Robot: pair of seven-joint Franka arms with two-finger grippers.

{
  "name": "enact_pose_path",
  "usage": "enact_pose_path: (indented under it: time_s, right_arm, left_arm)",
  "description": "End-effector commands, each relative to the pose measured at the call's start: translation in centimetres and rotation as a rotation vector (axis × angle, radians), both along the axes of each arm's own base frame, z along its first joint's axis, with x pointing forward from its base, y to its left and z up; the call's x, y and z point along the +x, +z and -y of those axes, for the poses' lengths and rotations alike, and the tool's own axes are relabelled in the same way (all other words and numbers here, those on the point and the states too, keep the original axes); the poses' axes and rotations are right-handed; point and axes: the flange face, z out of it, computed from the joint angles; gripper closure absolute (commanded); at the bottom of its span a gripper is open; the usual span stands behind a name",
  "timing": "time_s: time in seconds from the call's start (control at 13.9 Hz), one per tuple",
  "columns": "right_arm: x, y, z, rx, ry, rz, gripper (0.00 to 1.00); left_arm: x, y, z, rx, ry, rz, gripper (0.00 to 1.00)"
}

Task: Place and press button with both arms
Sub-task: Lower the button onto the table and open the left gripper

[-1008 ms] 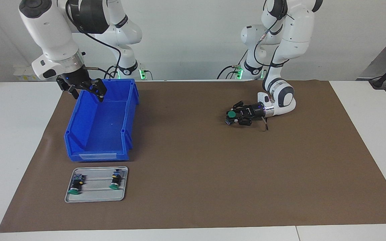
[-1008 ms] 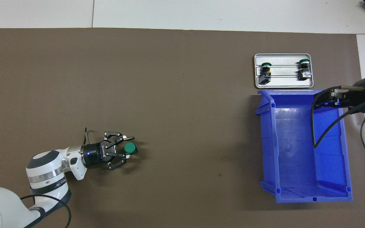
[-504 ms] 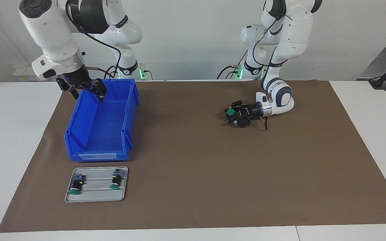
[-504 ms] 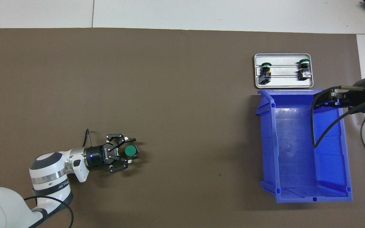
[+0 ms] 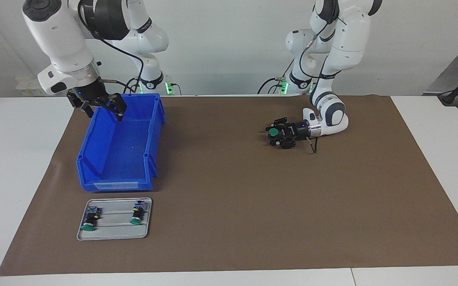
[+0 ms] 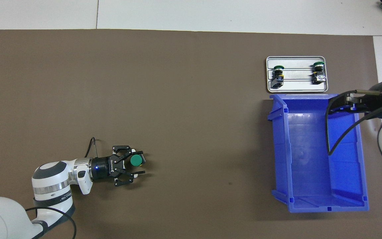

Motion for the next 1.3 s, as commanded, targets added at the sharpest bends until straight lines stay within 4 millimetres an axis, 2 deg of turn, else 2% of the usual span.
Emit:
enact_pose_path:
  time_s: [0.0,0.14,0.43,0.65,0.94,1.22]
  right_arm:
    - [-0.5,0.1,-0.1,0.007,-0.012,0.008,0.0]
    - [-0.5,0.1,-0.1,0.007,-0.012,0.008,0.0]
    - [-0.6,0.2,-0.1,0.007,-0.012,0.01,0.0]
    - [-0.6,0.1,-0.1,0.006,-0.012,0.008,0.0]
    - [-0.6,0.2,-0.1,0.007,-0.012,0.01,0.0]
    - [-0.5,0.1,-0.1,0.007,-0.012,0.008,0.0]
  left_arm:
    - [-0.9,-1.1,-2.9,0.039,-0.005,0.096,0.28]
    - [-0.6,-1.0,-4.0,0.044,-0.003,0.101,0.28]
    - [0.0,-0.7,-4.3,0.047,0.003,0.108,0.28]
    - [0.9,-0.3,-6.9,0.051,0.05,0.117,0.28]
    - [4.6,2.4,-10.8,0.086,0.016,0.018,0.31]
    - [9.7,7.0,-14.1,0.122,-0.028,-0.073,0.31]
